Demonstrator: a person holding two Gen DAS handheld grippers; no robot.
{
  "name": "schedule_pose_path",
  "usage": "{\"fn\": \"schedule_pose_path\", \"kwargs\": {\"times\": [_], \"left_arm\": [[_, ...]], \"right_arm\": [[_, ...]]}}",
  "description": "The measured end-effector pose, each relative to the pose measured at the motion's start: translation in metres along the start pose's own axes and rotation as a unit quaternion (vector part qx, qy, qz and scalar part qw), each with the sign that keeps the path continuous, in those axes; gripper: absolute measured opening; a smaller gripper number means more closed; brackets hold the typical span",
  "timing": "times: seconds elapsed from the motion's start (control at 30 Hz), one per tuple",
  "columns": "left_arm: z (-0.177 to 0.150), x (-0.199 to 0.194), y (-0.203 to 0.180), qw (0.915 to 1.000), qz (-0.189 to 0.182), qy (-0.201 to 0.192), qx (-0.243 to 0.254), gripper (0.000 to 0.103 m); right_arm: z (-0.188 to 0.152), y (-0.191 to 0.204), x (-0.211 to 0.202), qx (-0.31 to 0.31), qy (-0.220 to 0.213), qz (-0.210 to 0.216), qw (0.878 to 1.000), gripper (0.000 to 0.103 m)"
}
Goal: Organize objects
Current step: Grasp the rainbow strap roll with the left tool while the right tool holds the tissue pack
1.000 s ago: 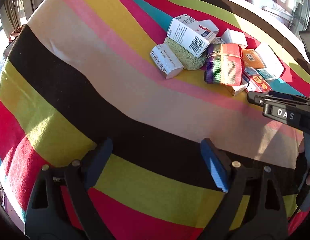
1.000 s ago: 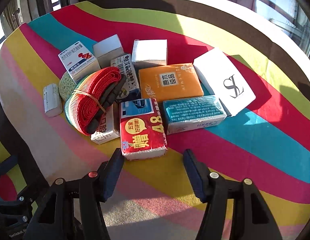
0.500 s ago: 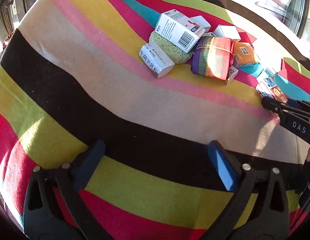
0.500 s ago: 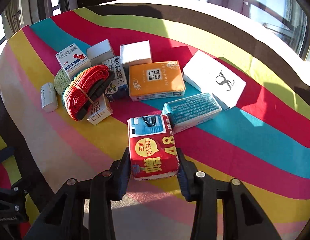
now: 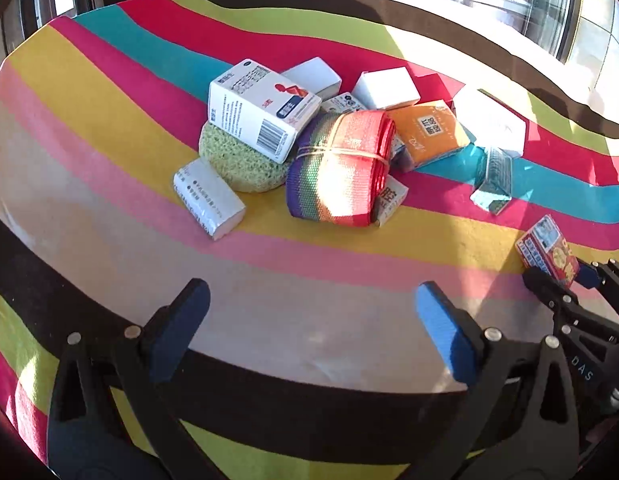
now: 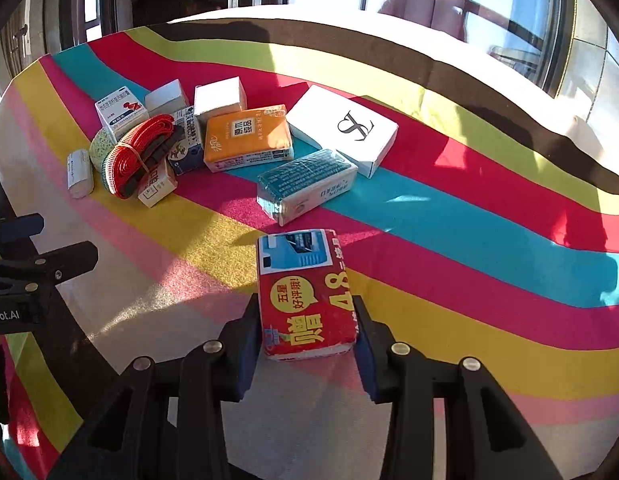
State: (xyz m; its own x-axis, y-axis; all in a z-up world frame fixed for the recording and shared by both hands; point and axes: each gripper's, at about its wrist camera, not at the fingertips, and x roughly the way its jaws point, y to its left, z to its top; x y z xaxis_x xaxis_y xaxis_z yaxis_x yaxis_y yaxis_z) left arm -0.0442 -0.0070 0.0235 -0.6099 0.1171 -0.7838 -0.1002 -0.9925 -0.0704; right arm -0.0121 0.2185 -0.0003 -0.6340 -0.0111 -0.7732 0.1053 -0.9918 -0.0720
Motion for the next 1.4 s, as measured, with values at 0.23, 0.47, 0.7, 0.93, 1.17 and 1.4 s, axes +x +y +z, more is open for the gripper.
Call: {"fn": "schedule_pose_path", "kwargs": {"times": [0.23, 0.47, 0.7, 0.93, 1.17, 1.4], "left_arm": [[0.056, 0.033, -0.013, 0.9975, -0.058, -0.025, -0.031, 0.103], [0.049, 0.044, -0.006, 0.9976, -0.054, -0.017, -0.039, 0.06], [0.022, 0.0, -0.025, 0.9985, -0.027, -0.047, -0.005, 0.06], [-0.017, -0.012, -0.035, 0.9994, 0.024, -0.007, 0.025, 0.06], [-0.024, 0.003, -0.032, 0.9979, 0.052, 0.01, 0.039, 0.066], [-0.02, 0.009, -0.036, 0.9959, 0.078, -0.007, 0.047, 0.075]], "right_arm": [[0.013, -0.01, 0.01, 0.02, 0.004, 0.021, 1.0, 0.043], [0.014, -0.01, 0.012, 0.024, 0.005, 0.024, 0.999, 0.043], [0.014, -0.01, 0.012, 0.026, 0.005, 0.025, 0.999, 0.043], [0.014, -0.01, 0.011, 0.025, 0.005, 0.024, 0.999, 0.043], [0.013, -0.01, 0.011, 0.025, 0.005, 0.023, 0.999, 0.043], [0.014, -0.01, 0.012, 0.025, 0.005, 0.024, 0.999, 0.043]]}}
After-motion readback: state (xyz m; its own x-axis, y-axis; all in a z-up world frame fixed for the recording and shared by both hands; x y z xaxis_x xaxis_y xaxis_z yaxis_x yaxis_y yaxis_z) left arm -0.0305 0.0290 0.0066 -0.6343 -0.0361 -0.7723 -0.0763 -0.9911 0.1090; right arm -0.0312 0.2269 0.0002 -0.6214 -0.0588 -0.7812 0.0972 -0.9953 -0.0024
